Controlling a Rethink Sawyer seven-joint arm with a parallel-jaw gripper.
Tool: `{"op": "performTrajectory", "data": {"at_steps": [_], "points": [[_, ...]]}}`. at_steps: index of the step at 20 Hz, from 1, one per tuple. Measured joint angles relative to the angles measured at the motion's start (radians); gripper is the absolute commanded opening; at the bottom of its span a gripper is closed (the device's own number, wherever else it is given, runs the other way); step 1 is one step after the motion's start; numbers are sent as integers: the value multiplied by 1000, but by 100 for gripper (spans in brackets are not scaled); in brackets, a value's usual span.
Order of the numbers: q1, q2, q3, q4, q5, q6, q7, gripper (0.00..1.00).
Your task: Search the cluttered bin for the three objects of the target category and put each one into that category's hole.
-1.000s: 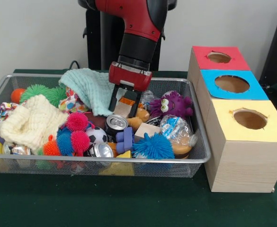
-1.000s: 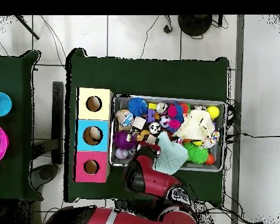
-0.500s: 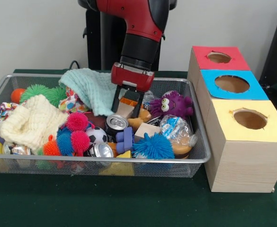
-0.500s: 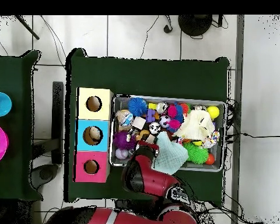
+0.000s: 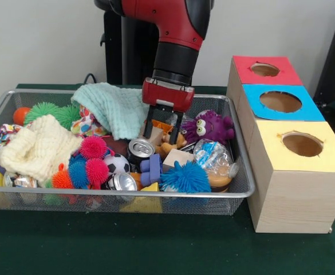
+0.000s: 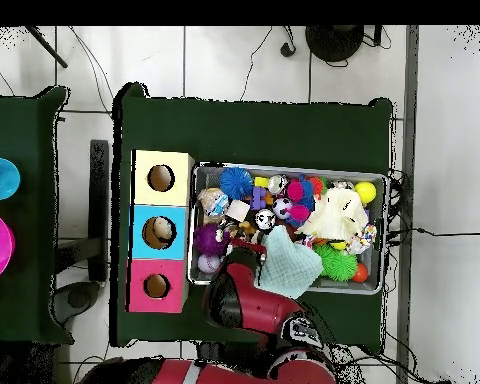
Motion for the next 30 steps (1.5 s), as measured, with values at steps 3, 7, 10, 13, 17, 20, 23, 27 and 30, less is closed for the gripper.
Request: {"op": "performTrajectory", "data": {"at_steps": [3, 7, 10, 13, 17, 20, 23, 27, 30], "points": [[0, -4, 6, 1, 0, 0, 0, 100], [0, -4, 13, 1, 0, 0, 0, 100], [0, -4, 23, 1, 0, 0, 0, 100], [0, -2, 37, 1, 0, 0, 0, 100], [0, 11, 54, 1, 0, 0, 0, 100], [0, 25, 60, -3, 1, -10, 0, 100], [-1, 32, 60, -4, 0, -35, 0, 100], [-1, 33, 59, -4, 0, -43, 0, 100], [1, 33, 55, -4, 0, -43, 0, 100]]}}
